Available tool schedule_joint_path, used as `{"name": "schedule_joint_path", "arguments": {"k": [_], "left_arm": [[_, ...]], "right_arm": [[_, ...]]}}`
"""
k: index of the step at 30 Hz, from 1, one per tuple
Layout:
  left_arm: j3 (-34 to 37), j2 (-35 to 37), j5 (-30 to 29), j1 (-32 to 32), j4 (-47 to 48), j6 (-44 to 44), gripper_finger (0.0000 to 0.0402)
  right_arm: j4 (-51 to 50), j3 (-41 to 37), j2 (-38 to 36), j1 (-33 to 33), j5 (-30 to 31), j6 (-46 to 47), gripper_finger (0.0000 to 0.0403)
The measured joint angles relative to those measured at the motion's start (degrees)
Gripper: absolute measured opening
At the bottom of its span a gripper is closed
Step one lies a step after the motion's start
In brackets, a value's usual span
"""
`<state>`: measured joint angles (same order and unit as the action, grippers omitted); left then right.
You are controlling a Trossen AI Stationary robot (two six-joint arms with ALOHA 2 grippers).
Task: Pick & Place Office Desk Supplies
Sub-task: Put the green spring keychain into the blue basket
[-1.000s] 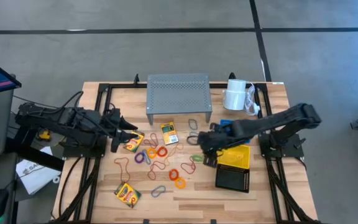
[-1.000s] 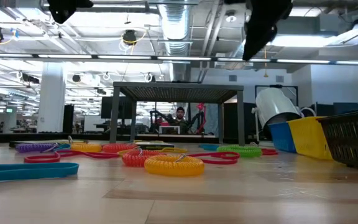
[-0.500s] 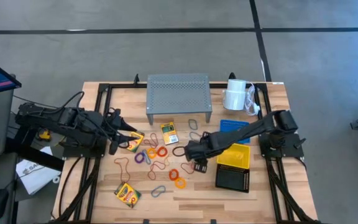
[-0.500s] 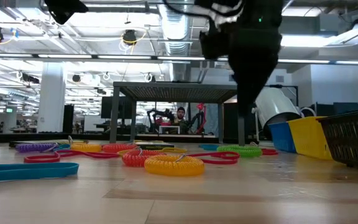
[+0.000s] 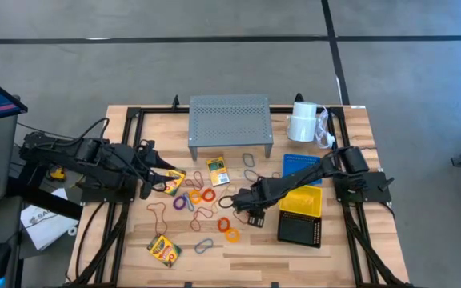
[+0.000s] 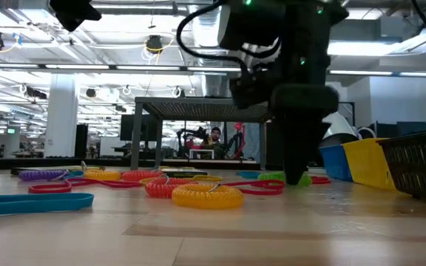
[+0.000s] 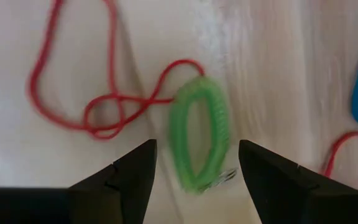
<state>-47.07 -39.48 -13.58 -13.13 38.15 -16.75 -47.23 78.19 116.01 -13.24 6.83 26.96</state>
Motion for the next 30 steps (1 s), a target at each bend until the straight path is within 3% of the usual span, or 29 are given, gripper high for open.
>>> {"name": "schedule_joint_path", "arguments": {"k": [4, 7, 9, 13, 15, 23, 30], "left_arm": [[0.0, 0.0, 0.0, 0.0, 0.1, 0.0, 0.0168], [0.0, 0.0, 0.0, 0.0, 0.0, 0.0, 0.0168], [0.0, 0.0, 0.0, 0.0, 0.0, 0.0, 0.0168], [0.0, 0.0, 0.0, 0.0, 0.0, 0.0, 0.0168], [0.0, 0.0, 0.0, 0.0, 0.0, 0.0, 0.0168], [0.0, 0.0, 0.0, 0.0, 0.0, 0.0, 0.0168], [0.0, 0.0, 0.0, 0.0, 0.0, 0.0, 0.0168]], "right_arm": [[0.1, 0.1, 1.1, 0.3, 0.1, -0.1, 0.0221], [0.4, 0.1, 1.2, 0.3, 0.5, -0.1, 0.0195], [0.5, 0.1, 1.1, 0.5, 0.3, 0.0, 0.0159], [0.5, 0.1, 1.0, 0.5, -0.7, 0.0, 0.0048], [0.1, 0.1, 1.0, 0.5, -1.7, -0.4, 0.0018], [-2.4, -0.3, -0.8, 0.6, -3.5, 2.9, 0.0009], [-7.0, -0.2, -10.8, 0.7, -0.8, 8.0, 0.0004]]}}
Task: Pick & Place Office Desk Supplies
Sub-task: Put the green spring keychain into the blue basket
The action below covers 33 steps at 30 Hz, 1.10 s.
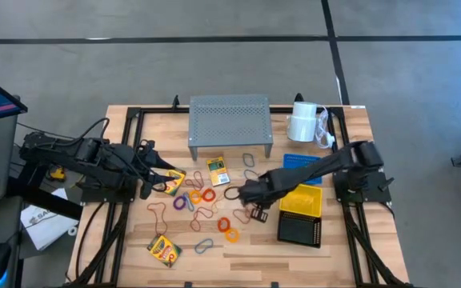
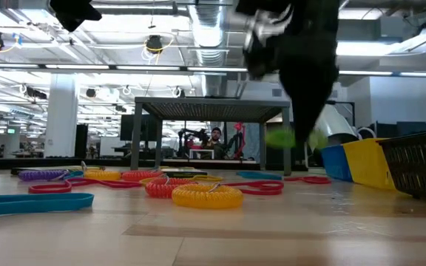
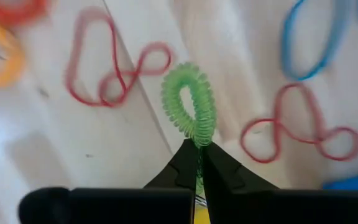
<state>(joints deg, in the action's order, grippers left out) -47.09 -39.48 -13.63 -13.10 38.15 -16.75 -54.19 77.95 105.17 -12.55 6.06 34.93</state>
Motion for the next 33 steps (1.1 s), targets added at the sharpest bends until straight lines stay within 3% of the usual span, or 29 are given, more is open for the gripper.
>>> {"name": "schedule_joint_path", "arguments": {"k": [9, 14, 24, 33], "left_arm": [[0.0, 0.0, 0.0, 0.0, 0.0, 0.0, 0.0168], [0.0, 0.0, 0.0, 0.0, -0.4, 0.0, 0.0168], [0.0, 0.0, -0.3, 0.0, -2.6, 0.0, 0.0168], [0.0, 0.0, -1.7, 0.0, -2.6, -0.1, 0.0168]], "right_arm": [[-11.9, -0.3, -16.6, 0.3, 6.3, 9.1, 0.0001], [-18.8, -6.7, -23.9, 1.1, 6.2, 11.5, 0.0001], [-10.3, -26.1, -35.7, 12.9, 4.7, 9.1, 0.0000], [-5.2, -30.4, -33.6, 21.1, 4.1, 3.1, 0.0002]]}}
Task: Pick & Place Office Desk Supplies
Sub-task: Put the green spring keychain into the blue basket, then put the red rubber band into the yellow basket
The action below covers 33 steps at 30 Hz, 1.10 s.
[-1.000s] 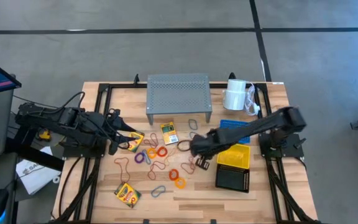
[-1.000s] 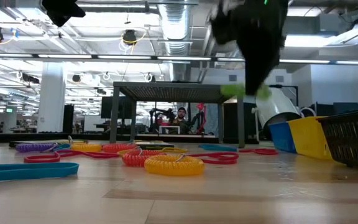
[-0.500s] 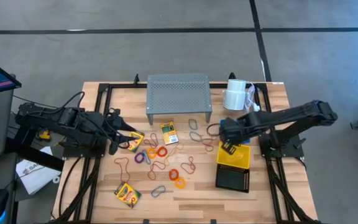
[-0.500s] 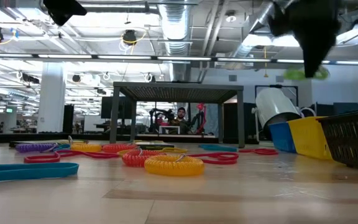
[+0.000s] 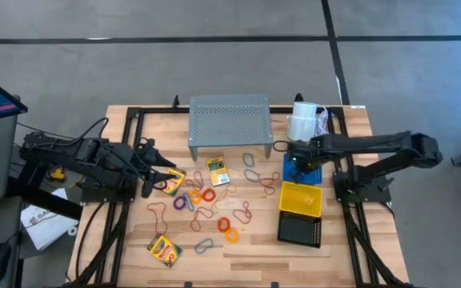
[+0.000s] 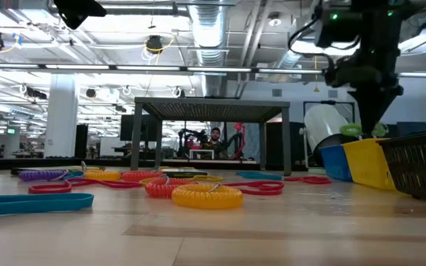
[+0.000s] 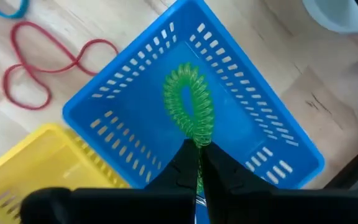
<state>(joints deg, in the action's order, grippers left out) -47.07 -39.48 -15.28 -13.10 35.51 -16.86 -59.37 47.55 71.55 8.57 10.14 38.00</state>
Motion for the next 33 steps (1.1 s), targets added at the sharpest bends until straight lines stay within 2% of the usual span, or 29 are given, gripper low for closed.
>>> {"name": "schedule_joint_path", "arguments": {"k": [11, 17, 25, 33], "left_arm": [[0.0, 0.0, -0.2, 0.0, 0.0, 0.0, 0.0168], [0.0, 0.0, -0.2, 0.0, 0.0, 0.0, 0.0168], [0.0, 0.0, -0.2, 0.0, 0.1, 0.0, 0.0168], [0.0, 0.0, -0.2, 0.0, 0.1, 0.1, 0.0168]], "right_arm": [[1.0, 0.0, 9.0, 1.9, -1.1, -5.6, 0.0003], [1.5, 0.0, 10.4, 1.8, -0.9, -5.6, 0.0018], [1.4, 0.0, 7.0, 1.6, 0.5, -5.0, 0.0088], [1.2, 0.0, 4.1, 1.6, -1.1, -4.5, 0.0182]]}}
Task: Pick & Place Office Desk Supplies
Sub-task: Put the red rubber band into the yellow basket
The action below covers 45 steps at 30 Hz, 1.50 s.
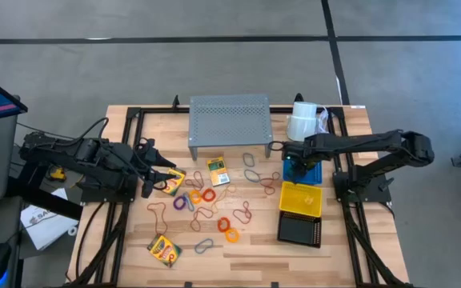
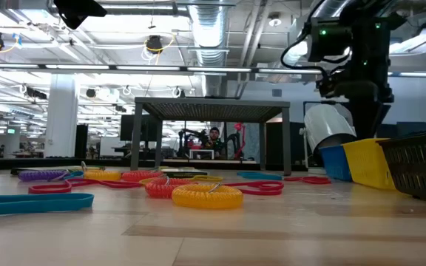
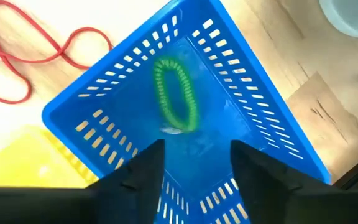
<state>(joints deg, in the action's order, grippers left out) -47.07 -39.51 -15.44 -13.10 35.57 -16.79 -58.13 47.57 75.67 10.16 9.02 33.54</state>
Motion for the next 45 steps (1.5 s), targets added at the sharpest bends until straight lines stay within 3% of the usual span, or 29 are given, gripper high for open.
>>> {"name": "schedule_joint_path", "arguments": {"k": [7, 16, 23, 28, 37, 45], "left_arm": [[0.0, 0.0, 0.0, 0.0, 0.0, 0.0, 0.0168], [0.0, 0.0, 0.0, 0.0, 0.0, 0.0, 0.0168], [0.0, 0.0, 0.1, 0.0, 0.0, 0.1, 0.0168], [0.0, 0.0, 0.1, 0.0, 0.0, 0.0, 0.0168], [0.0, 0.0, 0.1, 0.0, 0.0, -0.1, 0.0168], [0.0, 0.0, 0.2, 0.0, 0.0, -0.1, 0.0168]], "right_arm": [[0.1, 0.2, -3.0, -1.3, -0.1, 1.4, 0.0226], [0.3, 11.7, -3.5, -10.5, 4.1, -3.7, 0.0198], [-0.3, 22.2, 4.8, -15.7, 5.7, -11.4, 0.0155], [-2.0, 26.6, 13.4, -17.6, 2.1, -17.8, 0.0140], [-2.5, 28.5, 27.6, -18.0, -1.5, -21.9, 0.0183], [-1.5, 28.5, 34.1, -16.5, -1.3, -24.5, 0.0209]]}}
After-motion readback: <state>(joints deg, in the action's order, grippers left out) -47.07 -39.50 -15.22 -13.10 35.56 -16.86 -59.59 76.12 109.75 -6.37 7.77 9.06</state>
